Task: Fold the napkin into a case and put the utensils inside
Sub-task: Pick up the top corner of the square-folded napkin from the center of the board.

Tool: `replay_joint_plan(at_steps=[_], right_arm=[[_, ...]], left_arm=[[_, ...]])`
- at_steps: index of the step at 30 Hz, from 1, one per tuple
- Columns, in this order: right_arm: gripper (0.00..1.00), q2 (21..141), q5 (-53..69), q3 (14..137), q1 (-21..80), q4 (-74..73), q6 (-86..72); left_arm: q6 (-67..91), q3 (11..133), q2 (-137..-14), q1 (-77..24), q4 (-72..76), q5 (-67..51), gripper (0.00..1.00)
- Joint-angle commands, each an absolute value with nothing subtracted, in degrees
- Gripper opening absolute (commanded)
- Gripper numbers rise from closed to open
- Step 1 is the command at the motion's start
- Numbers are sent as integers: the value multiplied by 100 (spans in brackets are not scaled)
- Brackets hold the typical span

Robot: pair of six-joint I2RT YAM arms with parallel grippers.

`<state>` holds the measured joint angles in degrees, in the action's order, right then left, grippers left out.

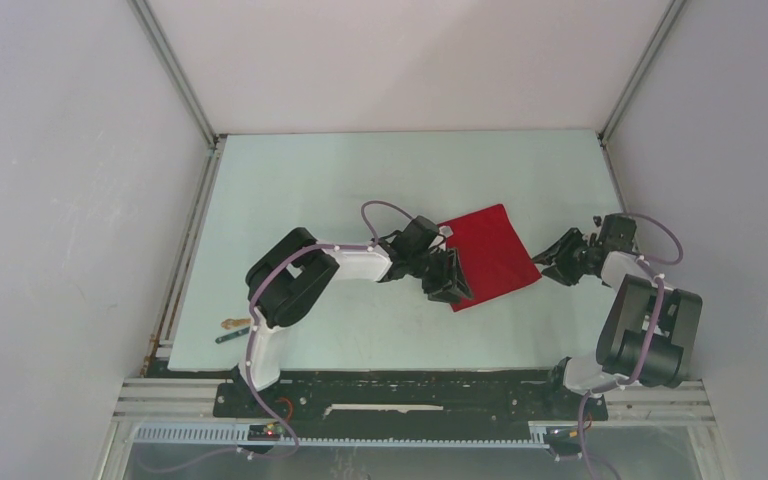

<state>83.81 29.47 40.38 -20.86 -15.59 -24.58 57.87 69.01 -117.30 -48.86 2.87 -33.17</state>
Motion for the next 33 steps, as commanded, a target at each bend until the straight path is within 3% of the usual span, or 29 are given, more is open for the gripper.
replay_joint_plan(at_steps=[1,33], right_arm=[[52,8445,2889,3981,-2065,-1555,-2353],[56,8398,2662,3957,-1970,-1718,-2272]], left_arm=[[5660,6865,-11721,-4913,422,-3358,51],[5678,6890,-11729,-4914,431,-3401,52]])
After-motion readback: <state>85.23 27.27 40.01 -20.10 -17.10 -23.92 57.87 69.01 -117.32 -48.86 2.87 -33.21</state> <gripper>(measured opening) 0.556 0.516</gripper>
